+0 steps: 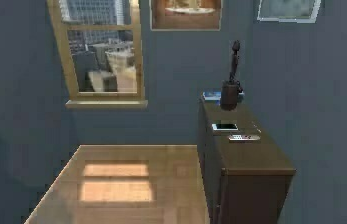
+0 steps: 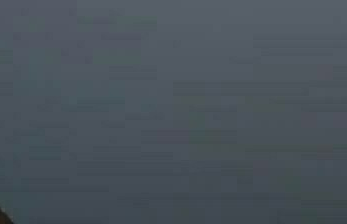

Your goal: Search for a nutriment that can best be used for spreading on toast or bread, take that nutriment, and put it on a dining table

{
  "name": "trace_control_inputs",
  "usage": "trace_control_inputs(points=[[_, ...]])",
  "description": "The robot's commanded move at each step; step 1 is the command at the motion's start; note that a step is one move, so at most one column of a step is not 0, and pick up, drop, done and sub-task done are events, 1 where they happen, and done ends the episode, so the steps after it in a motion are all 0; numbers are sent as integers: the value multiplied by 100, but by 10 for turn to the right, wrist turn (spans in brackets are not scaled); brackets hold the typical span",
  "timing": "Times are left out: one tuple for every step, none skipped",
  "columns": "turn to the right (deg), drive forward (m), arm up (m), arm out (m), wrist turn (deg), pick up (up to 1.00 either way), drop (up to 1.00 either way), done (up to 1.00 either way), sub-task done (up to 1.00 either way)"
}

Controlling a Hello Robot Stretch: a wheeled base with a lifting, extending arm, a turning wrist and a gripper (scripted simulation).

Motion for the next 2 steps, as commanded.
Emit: trace_control_inputs(points=[[450,0,0,0,0,0,0,0,0],[450,0,0,0,0,0,0,0,0]])
